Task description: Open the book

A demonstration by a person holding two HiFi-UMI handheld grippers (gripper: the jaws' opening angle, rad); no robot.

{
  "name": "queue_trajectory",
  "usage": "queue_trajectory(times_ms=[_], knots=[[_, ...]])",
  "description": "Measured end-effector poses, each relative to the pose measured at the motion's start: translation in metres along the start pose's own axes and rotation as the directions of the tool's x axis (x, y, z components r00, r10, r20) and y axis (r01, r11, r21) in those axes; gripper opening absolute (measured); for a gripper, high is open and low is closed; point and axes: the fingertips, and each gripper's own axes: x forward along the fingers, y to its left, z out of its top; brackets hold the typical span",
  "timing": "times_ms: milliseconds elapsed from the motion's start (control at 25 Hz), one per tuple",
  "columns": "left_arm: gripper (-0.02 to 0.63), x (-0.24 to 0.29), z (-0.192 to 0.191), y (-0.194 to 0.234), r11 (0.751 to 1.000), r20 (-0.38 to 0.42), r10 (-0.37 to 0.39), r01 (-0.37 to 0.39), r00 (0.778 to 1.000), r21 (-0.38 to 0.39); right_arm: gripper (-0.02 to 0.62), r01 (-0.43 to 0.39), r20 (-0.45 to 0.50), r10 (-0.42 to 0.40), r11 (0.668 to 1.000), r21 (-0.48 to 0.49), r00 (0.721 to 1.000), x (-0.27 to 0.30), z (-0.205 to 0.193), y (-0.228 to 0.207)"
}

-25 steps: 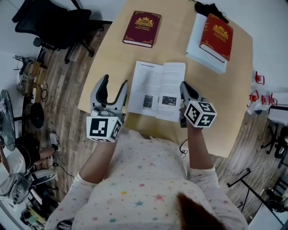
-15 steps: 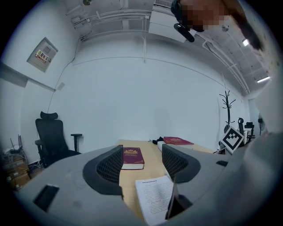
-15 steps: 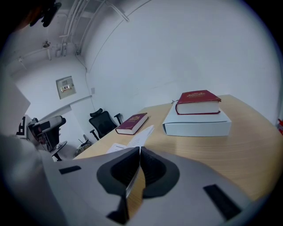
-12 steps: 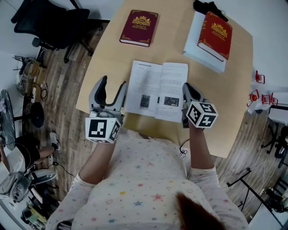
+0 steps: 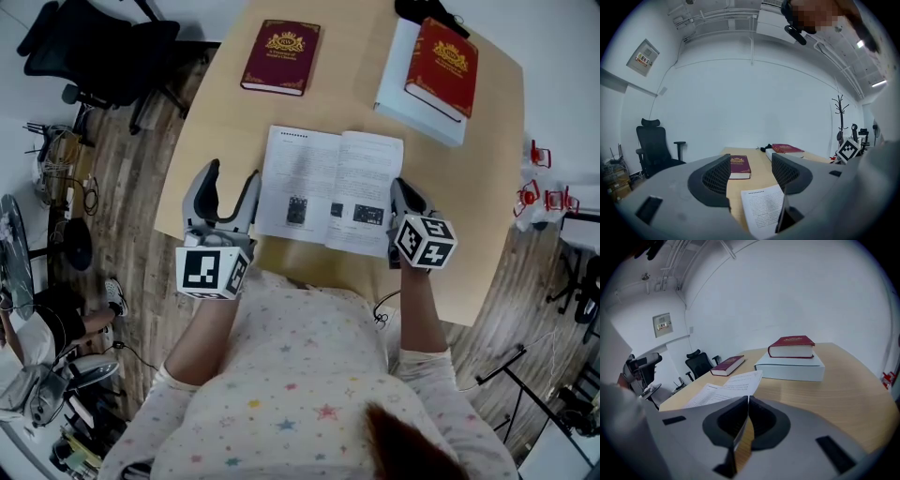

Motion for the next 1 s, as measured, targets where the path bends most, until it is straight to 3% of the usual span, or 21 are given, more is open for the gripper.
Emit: queue_trajectory(times_ms=[1000], knots=[[0.256, 0.009, -0.005, -0.011, 1.000, -0.028, -0.027, 0.027, 0.999, 0.012, 0.003, 0.133, -0.114, -0.152, 0.978, -0.163, 0.982, 0.013, -0.040, -0.045]])
